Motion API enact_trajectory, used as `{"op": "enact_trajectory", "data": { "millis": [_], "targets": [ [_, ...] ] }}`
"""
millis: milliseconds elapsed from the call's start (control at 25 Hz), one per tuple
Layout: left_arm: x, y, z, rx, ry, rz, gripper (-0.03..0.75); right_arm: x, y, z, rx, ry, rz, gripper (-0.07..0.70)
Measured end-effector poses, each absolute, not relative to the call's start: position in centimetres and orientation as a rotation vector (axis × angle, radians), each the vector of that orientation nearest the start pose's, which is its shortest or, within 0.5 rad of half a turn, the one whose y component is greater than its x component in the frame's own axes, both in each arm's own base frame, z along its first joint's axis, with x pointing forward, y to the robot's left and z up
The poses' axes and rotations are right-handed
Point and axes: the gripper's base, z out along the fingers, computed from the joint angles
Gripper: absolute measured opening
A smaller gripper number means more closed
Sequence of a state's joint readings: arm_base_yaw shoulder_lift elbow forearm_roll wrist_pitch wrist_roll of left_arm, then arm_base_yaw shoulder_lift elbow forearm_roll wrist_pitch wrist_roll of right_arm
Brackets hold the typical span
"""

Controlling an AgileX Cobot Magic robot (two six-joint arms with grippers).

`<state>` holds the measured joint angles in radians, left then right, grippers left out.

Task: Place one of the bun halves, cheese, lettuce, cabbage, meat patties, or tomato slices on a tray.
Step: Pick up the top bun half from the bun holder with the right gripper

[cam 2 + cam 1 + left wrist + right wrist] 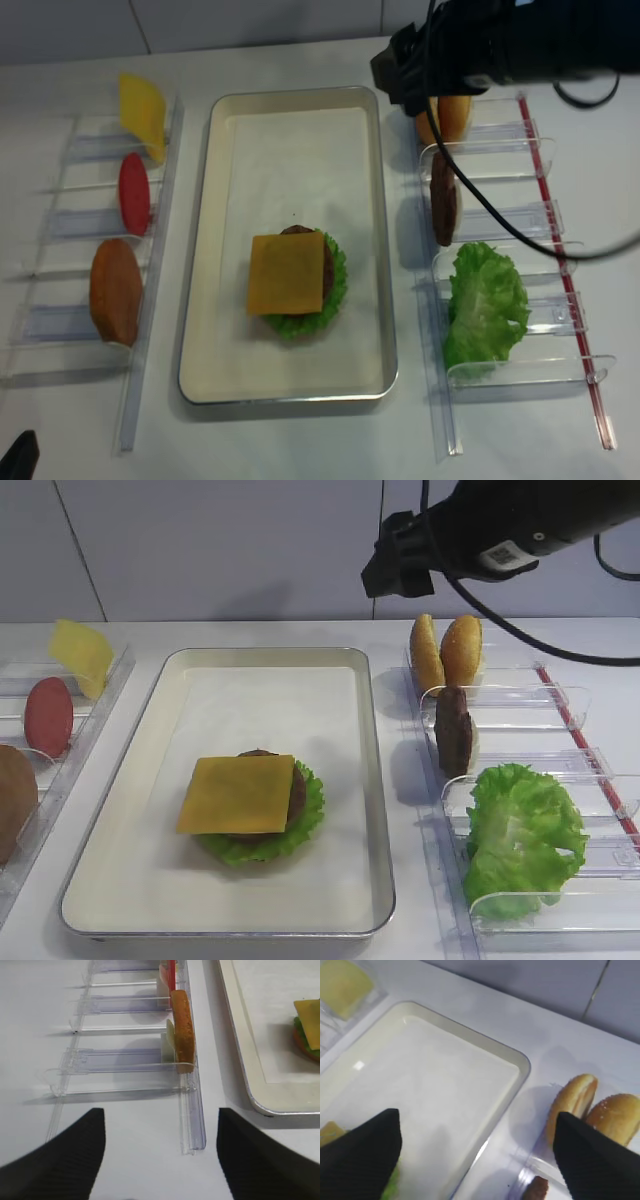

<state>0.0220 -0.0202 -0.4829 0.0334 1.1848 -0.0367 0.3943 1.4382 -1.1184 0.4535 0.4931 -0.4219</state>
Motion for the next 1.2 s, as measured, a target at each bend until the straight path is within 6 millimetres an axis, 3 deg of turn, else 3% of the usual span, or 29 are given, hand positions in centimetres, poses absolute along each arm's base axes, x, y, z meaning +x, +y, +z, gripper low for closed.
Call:
{"op": "enact_trajectory", "data": {
  "millis": [240,640,1200],
  "targets": [
    [-1.2,0.3,26.3,-0.068,2.164,0.032,0.472,31.6,14.0,31.0,-0.550,2.400,0.264,0.575],
    [-1.2,0.3,26.3,-0.068,2.164,0.032,0.472,35.7,15.6,29.9,-0.520,2.531,0.241,0.517],
    [-1.2,0.3,26.3,-0.068,2.164,0.032,0.472,38.1,15.6,26.0,-0.481,2.621,0.101,0.515]
  ]
}}
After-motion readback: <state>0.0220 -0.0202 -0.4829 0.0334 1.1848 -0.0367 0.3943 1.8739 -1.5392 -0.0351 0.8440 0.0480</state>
